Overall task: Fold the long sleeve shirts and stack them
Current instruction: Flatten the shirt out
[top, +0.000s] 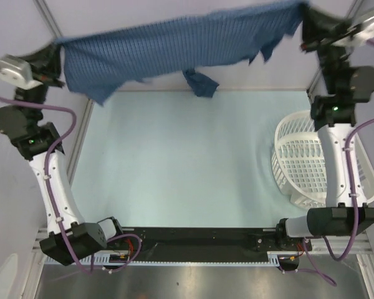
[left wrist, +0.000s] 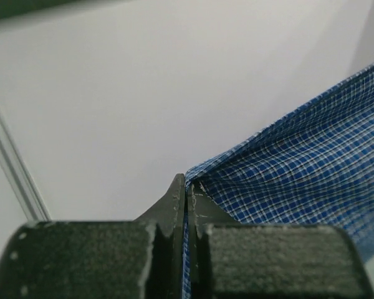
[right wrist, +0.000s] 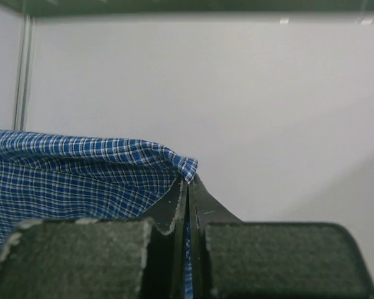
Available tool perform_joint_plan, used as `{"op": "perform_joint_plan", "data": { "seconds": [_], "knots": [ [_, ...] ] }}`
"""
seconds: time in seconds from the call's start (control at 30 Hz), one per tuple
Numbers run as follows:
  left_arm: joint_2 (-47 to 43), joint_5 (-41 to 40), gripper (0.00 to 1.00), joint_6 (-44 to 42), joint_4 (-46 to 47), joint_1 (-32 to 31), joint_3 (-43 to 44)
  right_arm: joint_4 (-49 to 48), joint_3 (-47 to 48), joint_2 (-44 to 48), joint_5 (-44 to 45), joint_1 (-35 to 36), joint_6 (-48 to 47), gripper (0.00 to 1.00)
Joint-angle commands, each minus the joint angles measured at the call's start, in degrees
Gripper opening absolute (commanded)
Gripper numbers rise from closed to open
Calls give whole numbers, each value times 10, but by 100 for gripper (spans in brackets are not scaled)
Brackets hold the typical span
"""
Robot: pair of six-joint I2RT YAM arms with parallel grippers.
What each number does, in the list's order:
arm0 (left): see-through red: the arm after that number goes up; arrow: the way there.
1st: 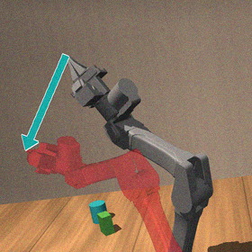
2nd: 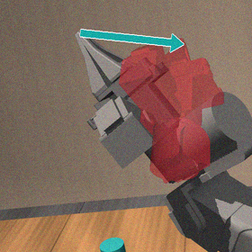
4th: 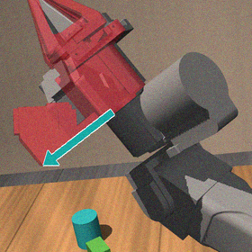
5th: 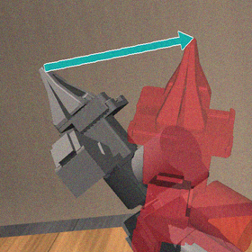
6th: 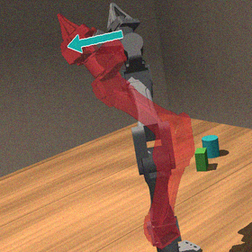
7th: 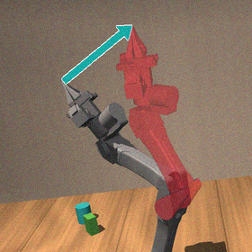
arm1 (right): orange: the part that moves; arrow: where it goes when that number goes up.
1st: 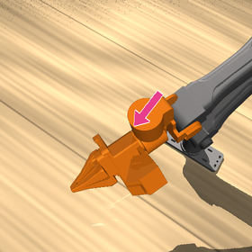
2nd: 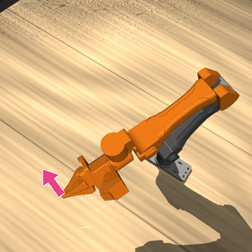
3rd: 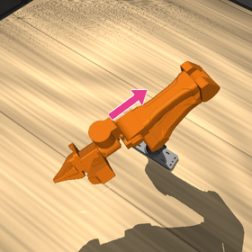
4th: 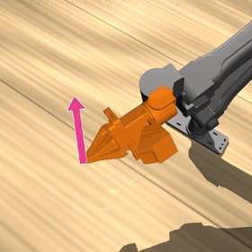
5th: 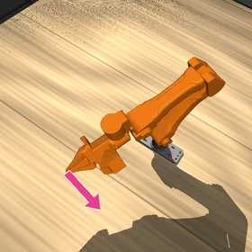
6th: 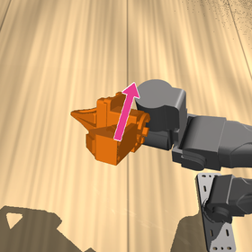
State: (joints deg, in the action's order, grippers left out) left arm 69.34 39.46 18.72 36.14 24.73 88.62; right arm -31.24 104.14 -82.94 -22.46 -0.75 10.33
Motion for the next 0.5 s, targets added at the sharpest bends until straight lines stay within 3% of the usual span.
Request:
{"op": "perform_joint_plan", "data": {
  "seconds": [0.0,0.13,0.17,0.2,0.27,0.3,0.47],
  "knots": [
    [26,140,1,-143,-50,14,-227,45,-221,-1,-90,26,-137,0],
    [-16,192,0,-321,-176,15,-349,163,-420,54,-126,55,-250,0],
    [-18,202,0,-372,-254,15,-366,180,-449,65,-120,61,-265,0],
    [-19,205,0,-487,-304,13,-383,196,-470,86,-129,65,-291,0],
    [-11,191,0,-559,-403,12,-404,239,-525,102,-132,73,-319,0],
    [-7,183,0,-643,-438,13,-408,245,-539,111,-127,74,-329,0],
    [19,146,0,-747,-548,14,-394,331,-560,138,-123,78,-379,0]
  ]
}}
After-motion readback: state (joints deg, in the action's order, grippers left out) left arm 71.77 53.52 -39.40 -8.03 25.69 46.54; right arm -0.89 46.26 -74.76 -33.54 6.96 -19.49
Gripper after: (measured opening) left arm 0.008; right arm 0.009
